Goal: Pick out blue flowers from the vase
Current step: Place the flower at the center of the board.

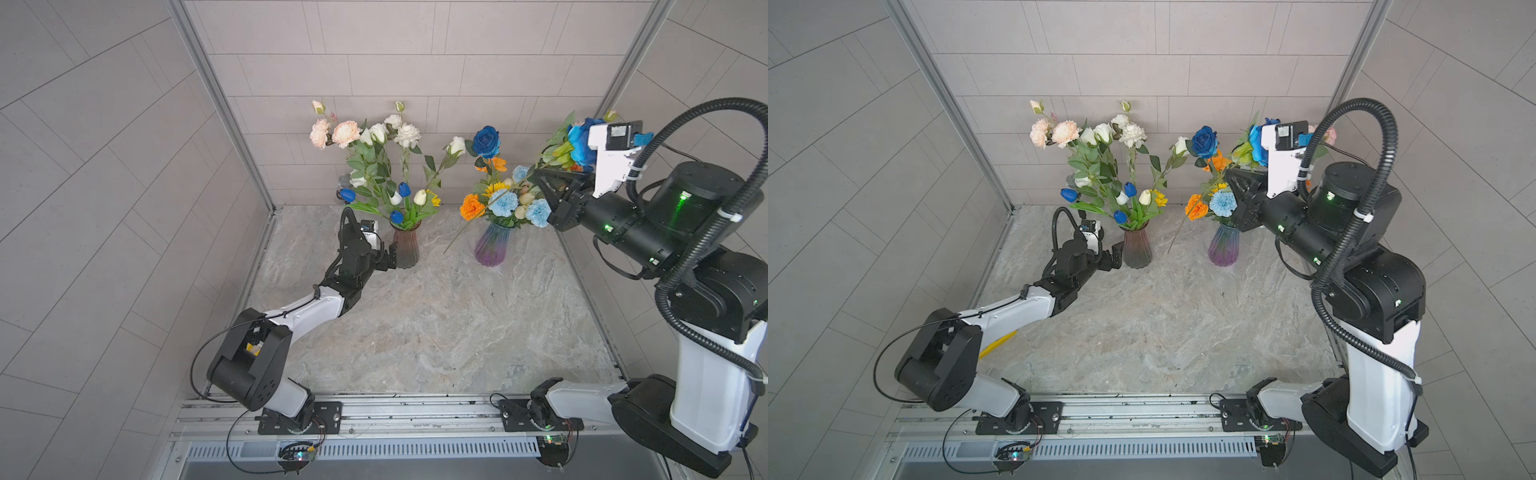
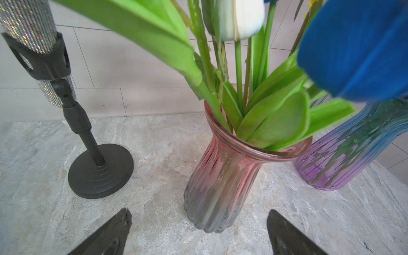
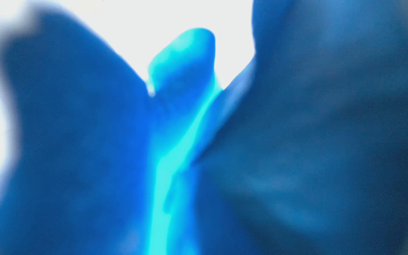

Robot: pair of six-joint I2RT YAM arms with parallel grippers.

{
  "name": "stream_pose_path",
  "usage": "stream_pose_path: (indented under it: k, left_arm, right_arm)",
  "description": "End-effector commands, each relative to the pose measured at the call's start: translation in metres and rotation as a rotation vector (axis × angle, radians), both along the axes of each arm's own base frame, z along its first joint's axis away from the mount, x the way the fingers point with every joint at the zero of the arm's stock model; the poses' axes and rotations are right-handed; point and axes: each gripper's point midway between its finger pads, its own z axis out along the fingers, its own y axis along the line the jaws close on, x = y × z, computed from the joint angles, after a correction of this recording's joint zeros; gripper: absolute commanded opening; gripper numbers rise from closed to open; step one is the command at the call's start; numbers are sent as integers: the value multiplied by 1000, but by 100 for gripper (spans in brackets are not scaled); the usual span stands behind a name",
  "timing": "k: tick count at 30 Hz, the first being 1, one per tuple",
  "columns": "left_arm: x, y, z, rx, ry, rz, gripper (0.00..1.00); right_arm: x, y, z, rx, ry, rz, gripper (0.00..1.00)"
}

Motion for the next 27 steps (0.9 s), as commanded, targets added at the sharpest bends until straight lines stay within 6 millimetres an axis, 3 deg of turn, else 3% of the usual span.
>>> stream_pose_path:
  k: [1, 5, 14, 20, 27]
  left_arm:
    - [-7, 6, 4, 33, -4, 8, 100]
    - [-14, 13, 17, 43, -12, 20, 100]
    - [-65, 70, 59, 118, 6, 165, 100]
    - [-90, 91, 69, 186, 30, 195, 100]
    - [-99, 97, 65, 216, 53, 196, 100]
  right_arm:
    - [7, 20, -40, 5, 154, 87, 0]
    - [12, 46, -59, 81, 200, 201, 0]
    - [29, 82, -102, 292, 292, 343, 0]
    - [52, 69, -133, 505, 257, 223, 0]
    - [69, 67, -186, 627, 334, 152, 0]
